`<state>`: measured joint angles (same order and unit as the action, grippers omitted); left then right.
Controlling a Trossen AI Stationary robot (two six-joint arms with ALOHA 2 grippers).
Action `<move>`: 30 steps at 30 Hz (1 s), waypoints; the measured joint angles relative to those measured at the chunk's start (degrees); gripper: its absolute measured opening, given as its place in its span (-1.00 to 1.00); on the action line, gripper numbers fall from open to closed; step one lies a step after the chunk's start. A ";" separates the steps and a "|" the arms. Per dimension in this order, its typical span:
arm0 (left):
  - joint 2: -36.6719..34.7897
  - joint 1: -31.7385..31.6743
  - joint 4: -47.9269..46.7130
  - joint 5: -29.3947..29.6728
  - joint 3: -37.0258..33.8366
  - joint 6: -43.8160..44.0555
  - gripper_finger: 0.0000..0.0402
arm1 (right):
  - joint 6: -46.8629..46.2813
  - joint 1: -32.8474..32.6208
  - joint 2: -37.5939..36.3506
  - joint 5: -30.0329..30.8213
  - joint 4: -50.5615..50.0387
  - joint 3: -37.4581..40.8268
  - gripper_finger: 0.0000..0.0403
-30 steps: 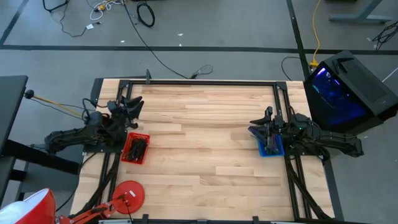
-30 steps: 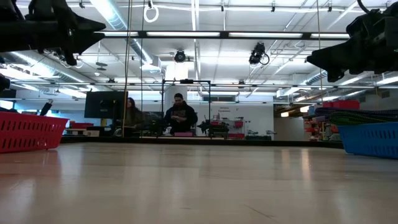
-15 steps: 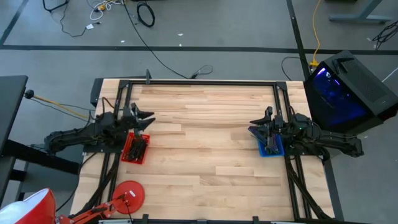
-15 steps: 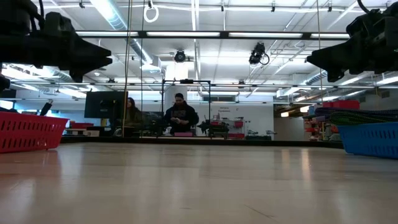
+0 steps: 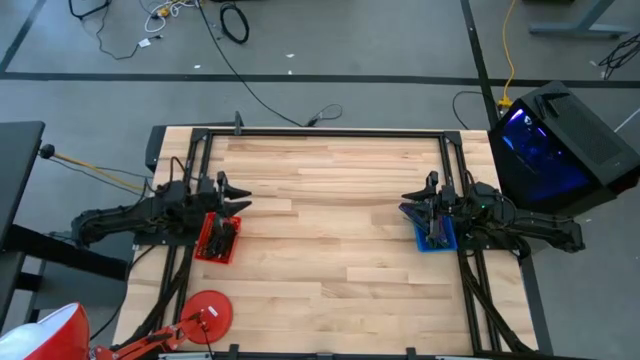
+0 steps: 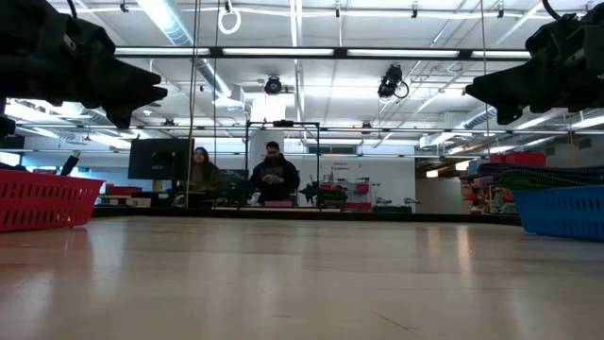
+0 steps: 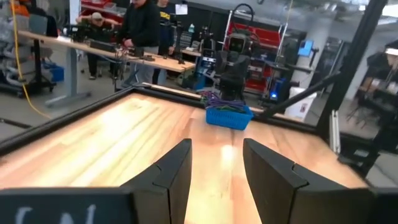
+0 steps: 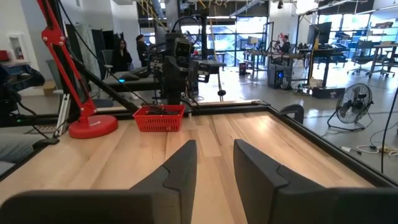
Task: Pick & Place USB Port
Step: Return to Home Position
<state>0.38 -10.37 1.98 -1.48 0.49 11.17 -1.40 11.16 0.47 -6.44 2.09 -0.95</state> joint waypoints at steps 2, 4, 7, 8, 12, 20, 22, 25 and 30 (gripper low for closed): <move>-0.02 0.00 0.47 0.17 -0.02 3.07 -0.26 | 0.01 0.00 0.00 0.00 0.00 -0.01 -0.47; -0.02 0.00 0.99 0.21 -0.04 5.21 -0.26 | 0.01 0.00 0.00 0.00 0.00 -0.01 -0.47; -0.02 0.00 1.23 0.22 -0.04 6.21 -0.26 | 0.01 0.00 0.00 0.00 0.00 -0.01 -0.47; -0.02 0.00 1.24 0.22 -0.04 6.21 -0.26 | 0.01 0.00 0.00 0.00 0.00 0.02 -0.47; -0.02 0.00 1.47 0.24 -0.04 6.21 -0.26 | 0.01 0.00 -0.01 0.00 0.00 0.01 -0.47; -0.02 0.00 1.53 0.33 -0.04 6.24 -0.26 | 0.02 0.00 -0.01 0.00 0.00 0.00 -0.47; -0.02 0.00 1.55 0.35 -0.04 6.24 -0.26 | 0.01 0.00 -0.02 0.00 0.00 0.00 -0.47; -0.02 0.00 1.60 0.35 -0.04 6.24 -0.26 | 0.01 0.00 -0.02 -0.02 0.00 -0.01 -0.47; -0.02 0.00 1.64 0.35 -0.04 6.24 -0.26 | 0.01 0.00 -0.02 0.00 0.00 -0.01 -0.47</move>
<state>0.36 -10.37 3.61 -1.13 0.45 17.41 -1.39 11.16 0.45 -6.44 2.09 -0.95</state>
